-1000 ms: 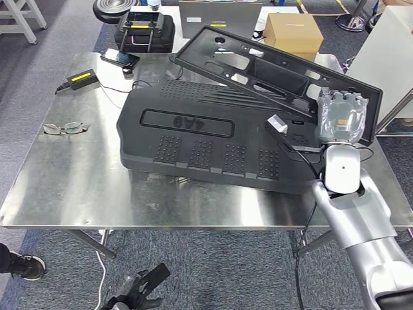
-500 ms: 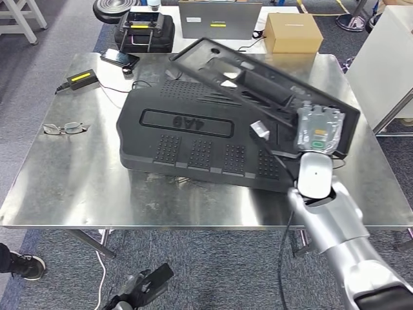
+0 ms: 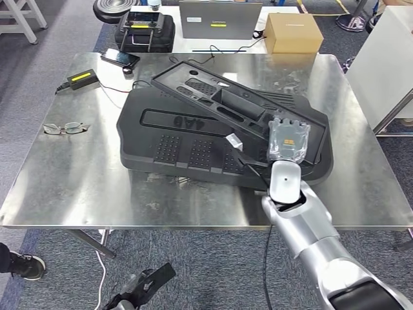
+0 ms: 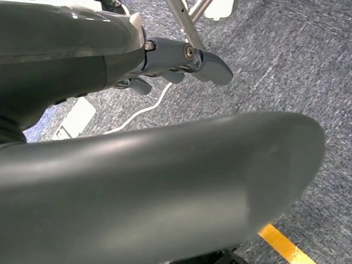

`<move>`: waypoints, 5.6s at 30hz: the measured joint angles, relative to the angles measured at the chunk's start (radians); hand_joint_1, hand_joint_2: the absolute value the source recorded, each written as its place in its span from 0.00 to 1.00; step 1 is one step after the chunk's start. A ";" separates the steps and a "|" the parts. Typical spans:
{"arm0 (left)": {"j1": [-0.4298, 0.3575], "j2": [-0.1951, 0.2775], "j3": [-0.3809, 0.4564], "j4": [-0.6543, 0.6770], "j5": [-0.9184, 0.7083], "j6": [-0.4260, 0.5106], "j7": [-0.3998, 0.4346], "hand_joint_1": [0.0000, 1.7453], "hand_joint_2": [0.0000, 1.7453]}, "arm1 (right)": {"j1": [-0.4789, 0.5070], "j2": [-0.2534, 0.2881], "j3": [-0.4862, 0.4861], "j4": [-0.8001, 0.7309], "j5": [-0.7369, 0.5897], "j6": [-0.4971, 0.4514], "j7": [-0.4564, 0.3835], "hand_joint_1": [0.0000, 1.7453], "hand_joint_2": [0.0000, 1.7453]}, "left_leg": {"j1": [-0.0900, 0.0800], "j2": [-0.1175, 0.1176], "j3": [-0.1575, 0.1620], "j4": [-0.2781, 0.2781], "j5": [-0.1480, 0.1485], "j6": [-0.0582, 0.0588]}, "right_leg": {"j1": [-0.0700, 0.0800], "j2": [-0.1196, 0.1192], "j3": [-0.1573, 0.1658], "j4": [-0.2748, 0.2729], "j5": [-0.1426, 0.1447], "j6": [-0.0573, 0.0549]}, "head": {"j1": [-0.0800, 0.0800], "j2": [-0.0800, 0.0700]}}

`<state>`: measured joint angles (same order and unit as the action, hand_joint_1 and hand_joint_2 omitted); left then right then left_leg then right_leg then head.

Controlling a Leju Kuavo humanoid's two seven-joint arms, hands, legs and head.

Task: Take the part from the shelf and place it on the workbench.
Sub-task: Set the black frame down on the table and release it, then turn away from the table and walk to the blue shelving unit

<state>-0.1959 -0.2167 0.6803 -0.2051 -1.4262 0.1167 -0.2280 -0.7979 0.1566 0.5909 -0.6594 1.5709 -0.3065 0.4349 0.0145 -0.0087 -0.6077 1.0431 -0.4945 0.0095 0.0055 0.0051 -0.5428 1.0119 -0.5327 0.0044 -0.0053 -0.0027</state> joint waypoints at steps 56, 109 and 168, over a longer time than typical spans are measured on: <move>0.072 0.018 0.012 0.000 0.163 0.065 -0.047 0.00 0.00 | 0.068 -0.163 0.054 -0.274 -0.231 0.344 -0.300 0.00 0.00 | 0.000 0.000 0.001 0.000 0.000 0.000 | 0.000 -0.001 0.000 0.000 0.000 0.000 | 0.000 0.000; 0.134 0.026 0.107 0.000 0.210 0.169 -0.100 0.00 0.00 | 1.198 -0.210 -0.367 -1.483 -1.021 -0.390 -0.921 0.00 0.00 | 0.023 0.004 0.010 -0.015 0.016 -0.038 | -0.033 0.006 0.024 -0.008 -0.001 0.024 | -0.001 0.000; 0.115 0.025 0.138 0.000 0.222 0.179 -0.102 0.00 0.00 | 1.184 -0.163 -0.446 -1.440 -1.058 -0.370 -0.916 0.00 0.00 | -0.026 0.021 0.011 -0.038 0.041 0.031 | -0.001 -0.009 0.101 0.008 -0.031 -0.002 | -0.002 0.000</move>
<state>-0.0810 -0.1914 0.8183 -0.2049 -1.2046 0.2957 -0.3304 0.3864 -0.0064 0.1450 -2.0993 0.5125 -0.6766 -0.4808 -0.0119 0.0124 -0.5962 1.0047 -0.4540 0.0400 0.0046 -0.0037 -0.4413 1.0194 -0.5639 0.0029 -0.0075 -0.0027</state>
